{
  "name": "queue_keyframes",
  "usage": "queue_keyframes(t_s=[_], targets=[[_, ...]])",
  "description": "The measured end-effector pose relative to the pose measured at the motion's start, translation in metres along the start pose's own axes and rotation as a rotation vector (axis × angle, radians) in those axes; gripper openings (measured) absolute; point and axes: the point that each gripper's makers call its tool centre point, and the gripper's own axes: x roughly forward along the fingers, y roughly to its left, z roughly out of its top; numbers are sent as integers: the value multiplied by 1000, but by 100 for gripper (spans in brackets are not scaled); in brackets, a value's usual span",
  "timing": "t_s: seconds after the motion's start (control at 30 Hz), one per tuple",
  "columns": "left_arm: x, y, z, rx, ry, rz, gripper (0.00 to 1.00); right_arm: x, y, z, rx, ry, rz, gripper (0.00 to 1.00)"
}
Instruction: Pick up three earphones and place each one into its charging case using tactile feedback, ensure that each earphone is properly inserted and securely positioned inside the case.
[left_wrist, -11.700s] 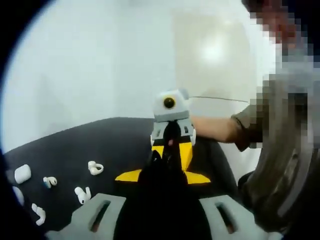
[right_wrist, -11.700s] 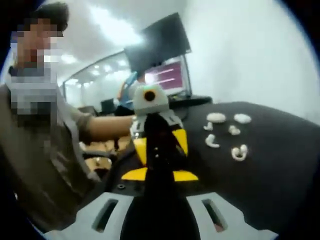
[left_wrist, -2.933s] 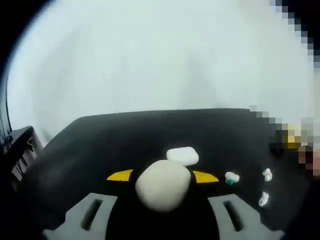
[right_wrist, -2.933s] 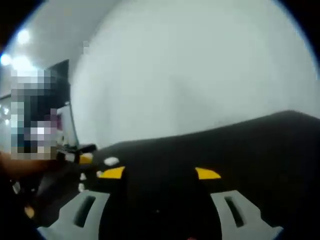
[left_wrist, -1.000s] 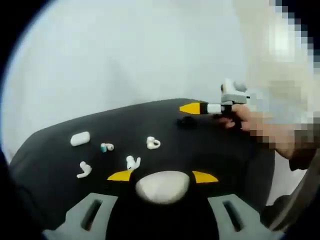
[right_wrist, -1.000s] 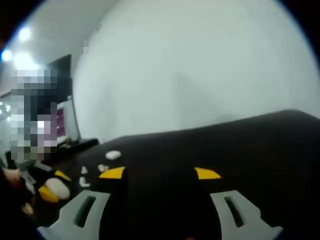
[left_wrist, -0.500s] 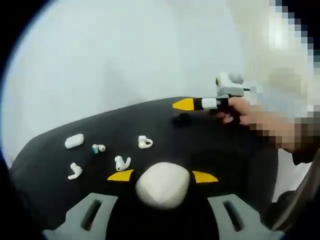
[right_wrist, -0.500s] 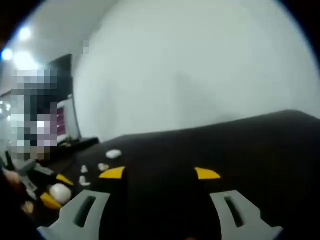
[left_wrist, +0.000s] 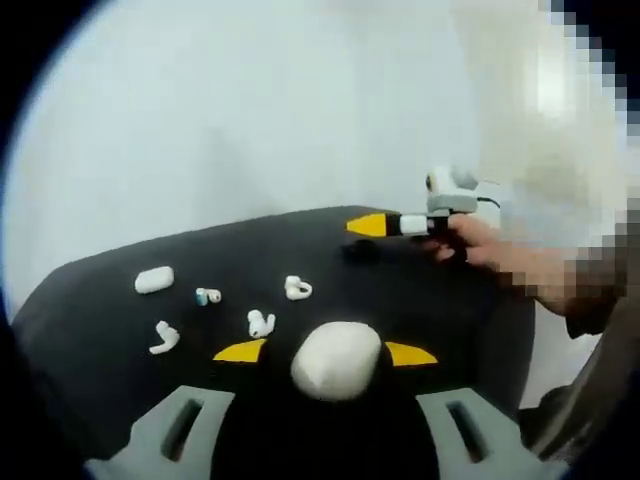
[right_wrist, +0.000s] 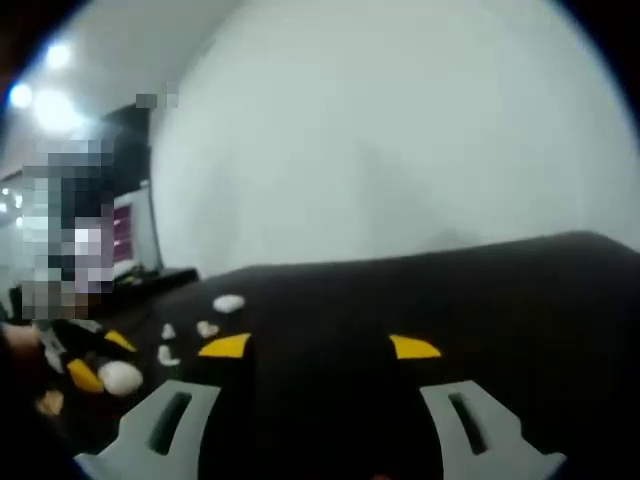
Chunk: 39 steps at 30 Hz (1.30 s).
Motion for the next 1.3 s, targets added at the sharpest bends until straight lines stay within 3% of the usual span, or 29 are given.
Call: queue_keyframes(t_s=[0.23,0.3,0.37,0.4,0.47,0.53,0.63,0.73,0.8,1.03,1.3], targets=[[-14,15,5,-14,-43,-34,38,1,12,2,-26,-1,49,51],[-16,17,7,-24,-61,-51,35,0,33,8,16,-30,151,39],[-18,19,6,-56,-67,-89,33,-4,62,15,76,-57,299,26],[-17,21,4,-76,-65,-103,33,-7,78,15,103,-55,384,27],[-17,20,2,-84,-70,-135,33,-13,108,4,136,18,537,30],[-16,17,0,-95,-78,-168,34,-16,125,-10,95,87,607,30],[-15,15,-4,-124,-88,-188,35,-23,151,-41,-134,197,684,30],[-14,11,-5,-103,-77,-198,35,-30,168,-60,-278,245,745,32],[-14,7,-7,-104,-70,-218,36,-33,174,-66,-318,256,772,32],[-13,-2,-11,-98,-49,-260,36,-45,185,-66,-311,253,850,29],[-12,-7,-14,-81,-36,-272,36,-48,188,-76,-362,283,872,28]])
